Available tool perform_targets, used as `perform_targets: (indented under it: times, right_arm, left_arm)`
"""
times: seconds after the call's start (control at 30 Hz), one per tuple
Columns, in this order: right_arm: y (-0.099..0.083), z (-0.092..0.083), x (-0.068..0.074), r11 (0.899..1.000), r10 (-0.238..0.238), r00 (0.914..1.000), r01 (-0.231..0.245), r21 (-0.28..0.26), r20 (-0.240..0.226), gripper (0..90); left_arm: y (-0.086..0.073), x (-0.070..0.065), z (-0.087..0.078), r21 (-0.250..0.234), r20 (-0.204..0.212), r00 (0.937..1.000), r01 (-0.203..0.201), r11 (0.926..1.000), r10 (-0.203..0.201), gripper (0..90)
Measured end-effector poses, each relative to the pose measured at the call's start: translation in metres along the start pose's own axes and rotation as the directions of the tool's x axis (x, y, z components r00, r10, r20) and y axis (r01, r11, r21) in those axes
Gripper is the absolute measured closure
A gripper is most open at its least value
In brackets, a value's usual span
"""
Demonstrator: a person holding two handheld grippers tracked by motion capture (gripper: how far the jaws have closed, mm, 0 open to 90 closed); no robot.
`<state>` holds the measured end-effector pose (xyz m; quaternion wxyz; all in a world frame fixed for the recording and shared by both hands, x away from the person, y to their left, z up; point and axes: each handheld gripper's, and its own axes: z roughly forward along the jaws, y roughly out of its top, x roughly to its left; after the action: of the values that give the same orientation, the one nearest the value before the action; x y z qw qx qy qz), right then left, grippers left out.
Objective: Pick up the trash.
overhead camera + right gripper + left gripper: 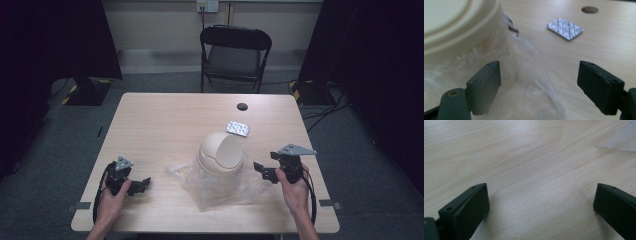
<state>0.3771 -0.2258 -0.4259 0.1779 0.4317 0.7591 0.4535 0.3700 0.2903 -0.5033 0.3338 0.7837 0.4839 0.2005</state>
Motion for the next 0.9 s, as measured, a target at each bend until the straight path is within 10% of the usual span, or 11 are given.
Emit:
perform_targets:
  times: [0.9]
  right_arm:
    - [0.052, 0.015, 0.038, 0.995, -0.099, 0.9856, 0.095, -0.035, -0.137, 17.5]
  left_arm:
    - [0.000, 0.000, 0.000, 0.000, 0.000, 1.0000, 0.000, 1.0000, 0.000, 0.0]
